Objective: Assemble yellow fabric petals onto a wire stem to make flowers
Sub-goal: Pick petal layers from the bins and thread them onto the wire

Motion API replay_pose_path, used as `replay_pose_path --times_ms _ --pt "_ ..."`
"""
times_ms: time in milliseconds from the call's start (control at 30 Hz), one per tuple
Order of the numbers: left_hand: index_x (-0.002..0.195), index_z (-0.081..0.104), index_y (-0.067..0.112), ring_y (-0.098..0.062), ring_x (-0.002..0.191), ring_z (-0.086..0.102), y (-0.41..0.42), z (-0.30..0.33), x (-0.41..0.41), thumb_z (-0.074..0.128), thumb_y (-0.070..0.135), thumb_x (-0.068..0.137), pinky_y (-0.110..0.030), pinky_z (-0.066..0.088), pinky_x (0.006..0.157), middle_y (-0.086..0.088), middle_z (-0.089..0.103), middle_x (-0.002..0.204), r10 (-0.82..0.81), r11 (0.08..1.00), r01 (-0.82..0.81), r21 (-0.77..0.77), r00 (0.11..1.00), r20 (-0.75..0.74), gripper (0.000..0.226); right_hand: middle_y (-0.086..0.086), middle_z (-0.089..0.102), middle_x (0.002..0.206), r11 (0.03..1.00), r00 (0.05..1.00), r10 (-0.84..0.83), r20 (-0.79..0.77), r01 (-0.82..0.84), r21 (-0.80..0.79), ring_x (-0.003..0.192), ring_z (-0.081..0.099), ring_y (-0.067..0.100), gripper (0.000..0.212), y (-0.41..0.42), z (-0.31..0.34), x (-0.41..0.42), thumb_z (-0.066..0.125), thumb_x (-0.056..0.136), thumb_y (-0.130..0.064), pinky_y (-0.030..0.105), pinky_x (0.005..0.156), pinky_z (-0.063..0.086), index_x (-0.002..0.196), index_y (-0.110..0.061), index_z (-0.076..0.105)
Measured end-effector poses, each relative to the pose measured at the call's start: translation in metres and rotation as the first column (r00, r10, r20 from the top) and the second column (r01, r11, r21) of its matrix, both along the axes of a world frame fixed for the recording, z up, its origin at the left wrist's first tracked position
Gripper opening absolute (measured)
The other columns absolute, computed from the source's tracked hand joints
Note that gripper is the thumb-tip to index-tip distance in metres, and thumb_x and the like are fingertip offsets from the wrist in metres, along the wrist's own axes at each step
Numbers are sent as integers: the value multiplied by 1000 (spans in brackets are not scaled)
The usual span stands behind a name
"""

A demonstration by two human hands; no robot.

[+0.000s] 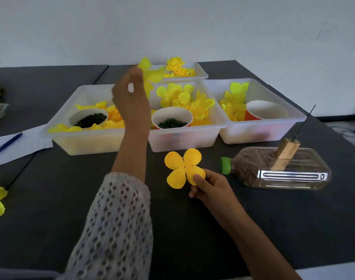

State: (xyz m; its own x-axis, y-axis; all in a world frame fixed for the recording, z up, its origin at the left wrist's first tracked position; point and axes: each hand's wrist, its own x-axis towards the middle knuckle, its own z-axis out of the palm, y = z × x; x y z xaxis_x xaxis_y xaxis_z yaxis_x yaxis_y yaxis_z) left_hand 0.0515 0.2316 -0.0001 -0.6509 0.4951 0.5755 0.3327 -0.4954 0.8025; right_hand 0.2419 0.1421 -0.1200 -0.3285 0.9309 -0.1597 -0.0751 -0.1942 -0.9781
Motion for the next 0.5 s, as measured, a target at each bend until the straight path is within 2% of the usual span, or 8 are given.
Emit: replay_pose_path --times_ms 100,167,233,267,333,400,433,500 --pt "107 72 9 -20 106 60 62 -3 -3 56 17 98 -33 46 92 -6 70 108 -58 984 -31 -177 876 -479 21 1 61 65 999 999 -17 -28 16 -32 64 59 12 22 1 -3 3 54 95 -20 25 69 50 109 -7 64" --pt "136 56 23 -25 134 41 87 -14 -9 52 31 100 -38 34 108 -4 54 139 -249 875 -134 -465 700 -670 37 -1 58 62 999 998 -49 -28 49 -13 60 56 11 20 2 -5 2 55 95 -21 29 70 48 106 -7 66" --pt "150 34 28 -26 145 20 95 -21 -15 48 36 100 -41 21 116 -2 36 154 -424 745 -215 -631 579 -697 52 -3 56 60 997 996 -81 -28 81 4 56 54 9 17 2 -6 2 55 95 -21 31 68 46 101 -10 67" --pt "150 33 26 -26 146 19 93 -22 -17 48 33 101 -41 19 117 -2 35 155 -447 742 -196 -642 569 -690 52 -4 56 58 996 995 -92 -23 92 9 55 53 8 16 2 -6 2 56 95 -21 32 68 46 99 -11 67" --pt "141 48 20 -22 141 31 75 -22 -15 50 22 100 -38 21 116 -1 47 146 -421 822 -52 -567 614 -667 41 -5 54 56 994 994 -104 -21 105 25 54 53 8 15 2 -7 1 56 94 -23 30 66 47 96 -12 67" --pt "124 64 13 -8 124 48 42 -20 -7 53 11 97 -22 29 110 -2 62 129 -410 889 121 -442 640 -649 29 -4 52 55 992 993 -112 -28 114 51 53 52 9 25 2 -7 -1 59 89 -31 28 62 46 95 -8 66" --pt "117 68 12 1 114 50 21 -21 -2 53 10 97 -11 31 103 0 66 123 -433 891 196 -410 640 -635 26 -4 50 55 990 992 -120 -35 122 66 53 51 10 36 3 -6 -2 61 84 -37 27 61 46 95 -3 65" --pt "112 71 17 7 108 53 -21 -25 8 52 15 97 -4 35 92 7 67 118 -540 835 308 -456 619 -571 25 -4 48 54 985 988 -143 -50 148 89 53 50 11 54 4 -6 -4 61 77 -45 27 59 44 93 6 62"
